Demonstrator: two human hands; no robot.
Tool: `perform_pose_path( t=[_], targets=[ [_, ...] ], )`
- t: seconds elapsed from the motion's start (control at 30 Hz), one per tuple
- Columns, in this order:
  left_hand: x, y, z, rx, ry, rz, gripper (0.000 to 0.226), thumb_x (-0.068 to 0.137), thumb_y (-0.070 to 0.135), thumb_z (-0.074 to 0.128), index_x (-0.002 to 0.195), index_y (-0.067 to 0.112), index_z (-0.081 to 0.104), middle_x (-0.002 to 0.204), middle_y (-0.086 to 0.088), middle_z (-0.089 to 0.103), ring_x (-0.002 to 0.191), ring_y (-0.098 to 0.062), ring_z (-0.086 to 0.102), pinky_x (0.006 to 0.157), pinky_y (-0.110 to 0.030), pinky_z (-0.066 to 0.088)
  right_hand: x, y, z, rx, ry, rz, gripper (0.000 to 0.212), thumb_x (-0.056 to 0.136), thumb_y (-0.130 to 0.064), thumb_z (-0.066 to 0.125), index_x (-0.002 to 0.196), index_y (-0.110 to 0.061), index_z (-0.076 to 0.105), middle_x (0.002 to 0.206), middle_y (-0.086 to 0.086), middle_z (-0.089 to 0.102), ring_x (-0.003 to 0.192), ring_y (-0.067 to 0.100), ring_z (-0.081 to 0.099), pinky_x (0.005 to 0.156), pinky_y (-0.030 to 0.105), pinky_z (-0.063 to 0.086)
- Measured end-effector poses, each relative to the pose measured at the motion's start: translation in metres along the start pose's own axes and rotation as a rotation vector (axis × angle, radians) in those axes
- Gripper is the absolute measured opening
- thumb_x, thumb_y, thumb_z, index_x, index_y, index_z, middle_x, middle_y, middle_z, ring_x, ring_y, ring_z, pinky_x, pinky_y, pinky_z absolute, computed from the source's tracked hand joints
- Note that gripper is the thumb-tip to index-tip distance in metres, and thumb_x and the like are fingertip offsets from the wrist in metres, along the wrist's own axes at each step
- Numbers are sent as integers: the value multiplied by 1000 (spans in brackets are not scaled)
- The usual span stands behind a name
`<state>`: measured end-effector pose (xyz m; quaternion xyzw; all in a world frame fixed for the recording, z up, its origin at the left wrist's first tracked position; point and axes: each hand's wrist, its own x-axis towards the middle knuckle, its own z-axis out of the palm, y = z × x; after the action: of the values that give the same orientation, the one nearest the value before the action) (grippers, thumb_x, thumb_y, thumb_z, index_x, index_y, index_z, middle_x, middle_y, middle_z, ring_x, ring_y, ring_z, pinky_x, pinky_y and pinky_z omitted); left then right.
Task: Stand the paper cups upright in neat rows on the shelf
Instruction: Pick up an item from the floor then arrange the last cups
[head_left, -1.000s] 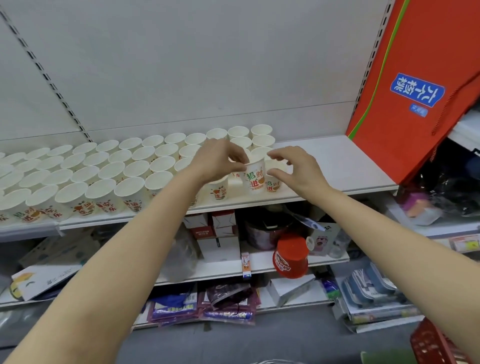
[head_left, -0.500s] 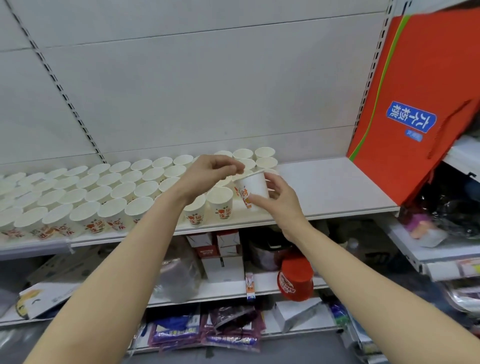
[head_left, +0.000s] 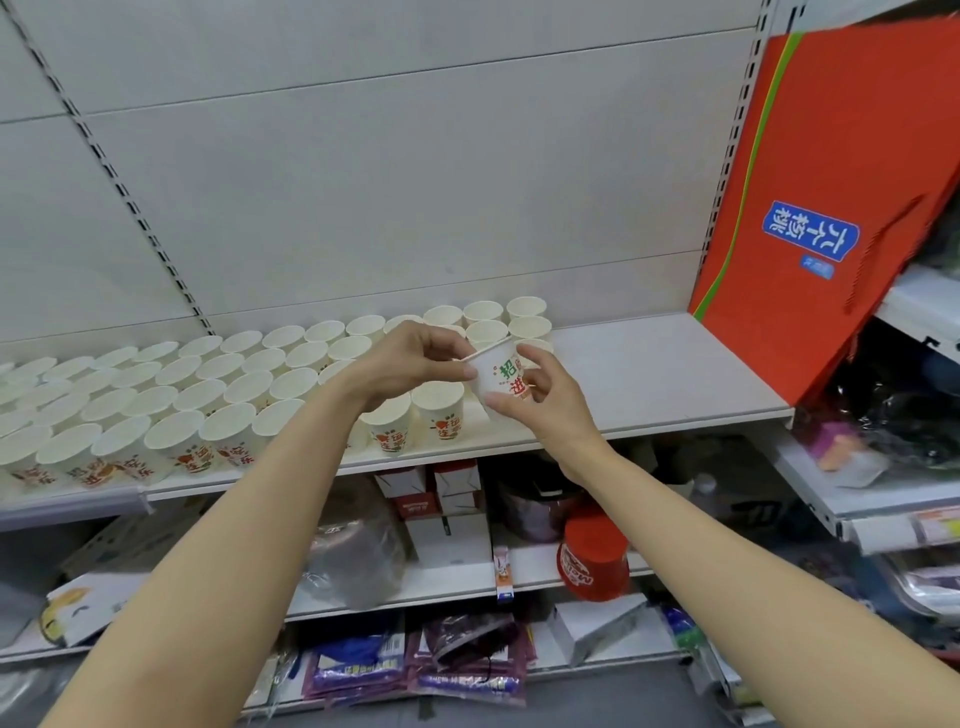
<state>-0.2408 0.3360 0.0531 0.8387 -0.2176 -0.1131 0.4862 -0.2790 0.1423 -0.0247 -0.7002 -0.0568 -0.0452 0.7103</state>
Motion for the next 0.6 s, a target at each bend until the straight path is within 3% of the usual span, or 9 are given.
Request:
perform_pose_path(
  t=[0.1,0.2,0.33,0.43,0.5,0.6],
  targets=[
    [4,6,5,2,34,-26,20,84,25,76,100,13,75,101,2,75,102,-9,68,92,-21,49,2,2,8,-87,99,-26,66,69,-25,84,126,-26,50,110,-7,58,100,8,59,73,14,48],
    [16,11,13,92,123,-13,18,81,26,78,93,13,76,93,0,76,95,-15,70,91,-34,54,2,3,13,-140,127,-36,64,70,-26,84,124,-26,50,103,-14,55,93,-1,56,64,4,44],
    [29,7,14,227,119,-54,9,80,23,79,85,16,76,88,-7,75,88,-25,68,91,-46,51,4,8,7,-168,87,-45,60,75,-32,79,127,-24,50,105,-12,58,94,3,58,69,7,45],
    [32,-3,11,274,114,-93,10,79,23,80,86,16,76,87,-1,75,89,-17,69,87,-38,52,12,16,-16,-320,184,-134,46,84,-34,69,126,-21,53,106,-7,61,99,9,58,82,23,48],
    [33,-12,11,317,75,-98,10,79,22,80,87,16,77,86,4,76,91,-15,69,84,-28,52,21,24,-36,-529,232,-197,39,85,-22,63,123,-19,56,108,-4,63,103,15,56,86,32,47],
    [36,-22,15,373,57,-82,10,79,21,80,88,15,77,83,7,75,86,-10,70,75,-13,50,33,33,-62,-791,157,-242,42,81,-10,59,123,-18,56,110,-4,64,106,20,49,88,31,43]
  ],
)
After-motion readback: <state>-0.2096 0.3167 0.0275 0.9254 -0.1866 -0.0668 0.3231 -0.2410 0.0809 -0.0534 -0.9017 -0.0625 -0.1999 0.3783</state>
